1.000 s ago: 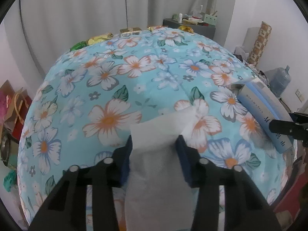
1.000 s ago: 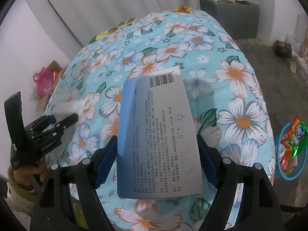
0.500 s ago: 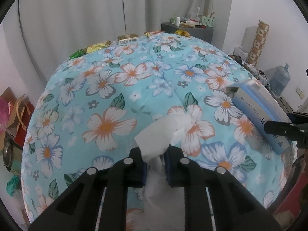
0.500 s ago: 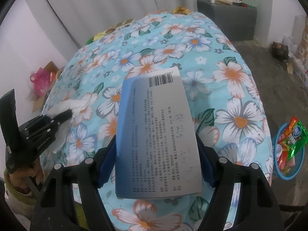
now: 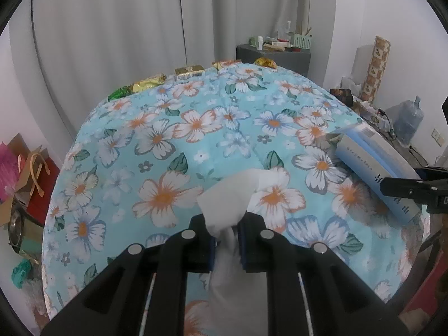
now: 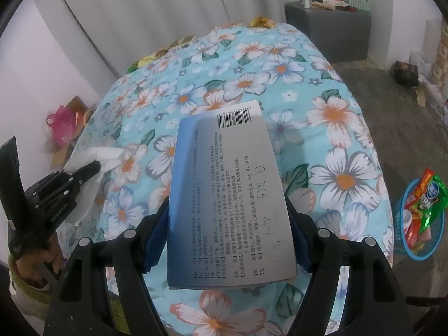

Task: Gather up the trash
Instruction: 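Carry the tissue with left tool while right tool carries tissue box to wastebasket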

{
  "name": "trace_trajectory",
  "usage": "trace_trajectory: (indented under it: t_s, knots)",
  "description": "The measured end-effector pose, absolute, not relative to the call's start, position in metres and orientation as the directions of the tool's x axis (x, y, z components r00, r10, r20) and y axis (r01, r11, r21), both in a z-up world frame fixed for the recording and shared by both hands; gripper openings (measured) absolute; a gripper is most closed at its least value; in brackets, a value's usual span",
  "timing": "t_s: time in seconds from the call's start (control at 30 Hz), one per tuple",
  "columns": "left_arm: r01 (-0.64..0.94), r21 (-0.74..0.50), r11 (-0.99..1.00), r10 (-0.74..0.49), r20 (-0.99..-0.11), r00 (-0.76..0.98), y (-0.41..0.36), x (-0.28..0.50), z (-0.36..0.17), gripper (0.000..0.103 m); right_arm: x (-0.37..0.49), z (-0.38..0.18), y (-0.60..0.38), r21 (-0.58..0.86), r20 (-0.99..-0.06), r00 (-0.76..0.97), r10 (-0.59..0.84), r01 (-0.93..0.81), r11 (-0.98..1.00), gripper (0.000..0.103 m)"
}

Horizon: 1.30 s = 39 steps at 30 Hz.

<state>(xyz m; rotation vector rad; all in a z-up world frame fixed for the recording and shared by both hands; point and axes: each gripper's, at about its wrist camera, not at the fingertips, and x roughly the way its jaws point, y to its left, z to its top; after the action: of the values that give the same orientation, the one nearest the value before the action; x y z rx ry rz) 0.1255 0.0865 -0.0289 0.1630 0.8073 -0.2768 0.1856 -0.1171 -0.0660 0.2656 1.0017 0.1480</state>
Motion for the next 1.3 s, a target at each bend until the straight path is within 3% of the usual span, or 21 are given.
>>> trace_trajectory:
  t_s: [1.3]
  knots:
    - [0.360, 0.075, 0.930, -0.244, -0.605, 0.758, 0.057, 0.086, 0.037, 0.012, 0.146, -0.025, -0.136, 0.327, -0.732, 0.633, 0.252, 0.002, 0.945, 0.069]
